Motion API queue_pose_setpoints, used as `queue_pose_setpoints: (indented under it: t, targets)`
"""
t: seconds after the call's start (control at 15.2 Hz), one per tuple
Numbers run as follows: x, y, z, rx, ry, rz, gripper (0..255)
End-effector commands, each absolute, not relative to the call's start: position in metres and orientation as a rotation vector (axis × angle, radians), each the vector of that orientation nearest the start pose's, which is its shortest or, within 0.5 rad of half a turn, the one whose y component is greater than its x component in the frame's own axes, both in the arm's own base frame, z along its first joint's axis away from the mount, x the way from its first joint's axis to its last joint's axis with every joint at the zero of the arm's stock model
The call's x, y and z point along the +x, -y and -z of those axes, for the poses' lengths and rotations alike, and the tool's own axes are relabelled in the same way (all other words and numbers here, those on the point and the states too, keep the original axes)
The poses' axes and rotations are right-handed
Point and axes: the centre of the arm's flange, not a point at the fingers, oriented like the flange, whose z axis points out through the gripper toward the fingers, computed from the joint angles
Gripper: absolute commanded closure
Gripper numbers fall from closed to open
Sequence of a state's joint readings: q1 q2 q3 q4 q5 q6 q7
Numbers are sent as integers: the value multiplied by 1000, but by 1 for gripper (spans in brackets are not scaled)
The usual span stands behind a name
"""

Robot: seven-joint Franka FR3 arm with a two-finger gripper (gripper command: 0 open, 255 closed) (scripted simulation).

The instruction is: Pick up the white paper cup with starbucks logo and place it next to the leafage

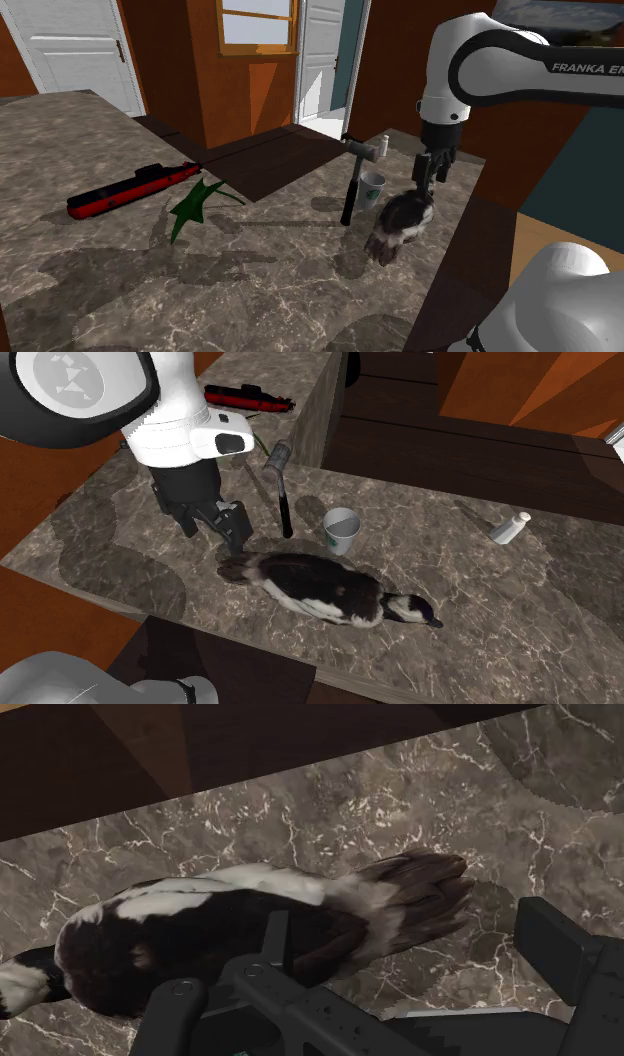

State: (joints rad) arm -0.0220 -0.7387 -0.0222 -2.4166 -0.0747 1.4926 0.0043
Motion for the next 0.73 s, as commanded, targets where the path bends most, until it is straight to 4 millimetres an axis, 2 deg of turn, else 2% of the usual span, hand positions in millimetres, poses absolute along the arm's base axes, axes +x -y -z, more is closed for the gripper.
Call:
queue_pose_setpoints:
  t: [0.0,0.66]
  targets:
    - [305,23,-542,-3184,-64,-298,0]
    - [406,60,-475,-3232,-155,-254,0]
